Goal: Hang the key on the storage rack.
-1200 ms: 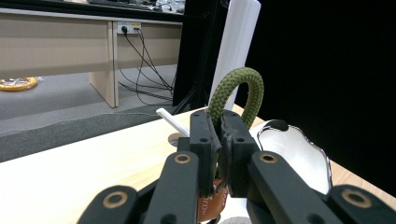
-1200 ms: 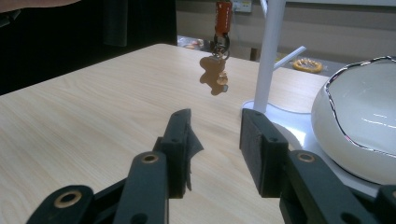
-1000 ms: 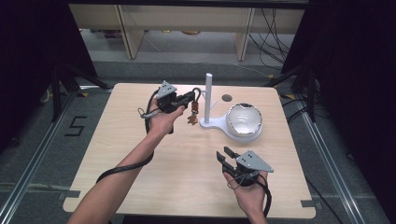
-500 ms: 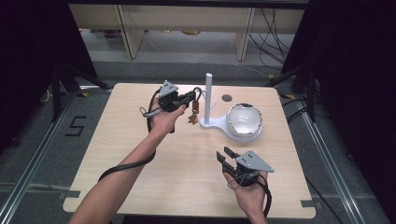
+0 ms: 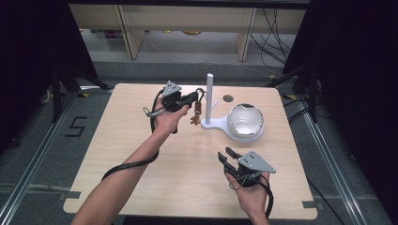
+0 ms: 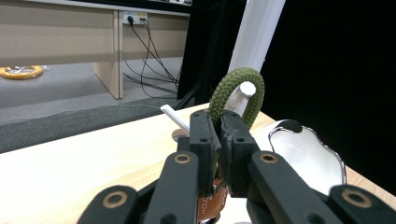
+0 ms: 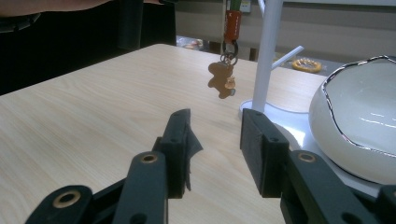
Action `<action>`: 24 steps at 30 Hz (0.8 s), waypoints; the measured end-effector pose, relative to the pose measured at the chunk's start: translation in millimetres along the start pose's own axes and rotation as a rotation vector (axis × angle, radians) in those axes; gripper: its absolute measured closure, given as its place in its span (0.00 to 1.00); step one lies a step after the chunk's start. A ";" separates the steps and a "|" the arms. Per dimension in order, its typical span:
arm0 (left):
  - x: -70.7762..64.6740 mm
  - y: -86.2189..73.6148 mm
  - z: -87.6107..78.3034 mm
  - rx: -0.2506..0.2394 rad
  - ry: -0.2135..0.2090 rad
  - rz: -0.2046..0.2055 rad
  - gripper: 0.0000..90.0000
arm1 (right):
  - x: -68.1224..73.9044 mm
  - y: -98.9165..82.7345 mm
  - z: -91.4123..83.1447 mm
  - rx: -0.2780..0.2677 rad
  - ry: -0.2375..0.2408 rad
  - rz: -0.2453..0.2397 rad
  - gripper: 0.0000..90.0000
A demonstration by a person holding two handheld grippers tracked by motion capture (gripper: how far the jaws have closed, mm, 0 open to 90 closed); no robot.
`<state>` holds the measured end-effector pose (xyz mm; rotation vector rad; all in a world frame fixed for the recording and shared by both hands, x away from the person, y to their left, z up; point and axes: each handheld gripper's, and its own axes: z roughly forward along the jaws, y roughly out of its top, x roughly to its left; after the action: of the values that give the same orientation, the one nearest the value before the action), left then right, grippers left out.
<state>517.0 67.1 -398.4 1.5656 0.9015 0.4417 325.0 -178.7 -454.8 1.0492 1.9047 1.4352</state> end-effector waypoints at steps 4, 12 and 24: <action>-0.3 -0.7 2.4 0.003 0.001 -0.003 0.93 | -0.1 -0.1 -0.4 0.008 0.003 -0.001 0.71; -1.4 -1.9 6.8 0.011 0.005 -0.001 0.93 | -0.8 -0.2 -0.5 -0.003 -0.002 0.002 0.71; -2.2 -3.2 13.2 0.028 0.012 -0.004 0.92 | -2.5 -0.6 -0.9 -0.003 0.001 -0.007 0.71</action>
<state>524.2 56.7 -403.8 1.5884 0.9234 0.4381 325.6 -181.3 -455.3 1.0399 1.9040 1.4345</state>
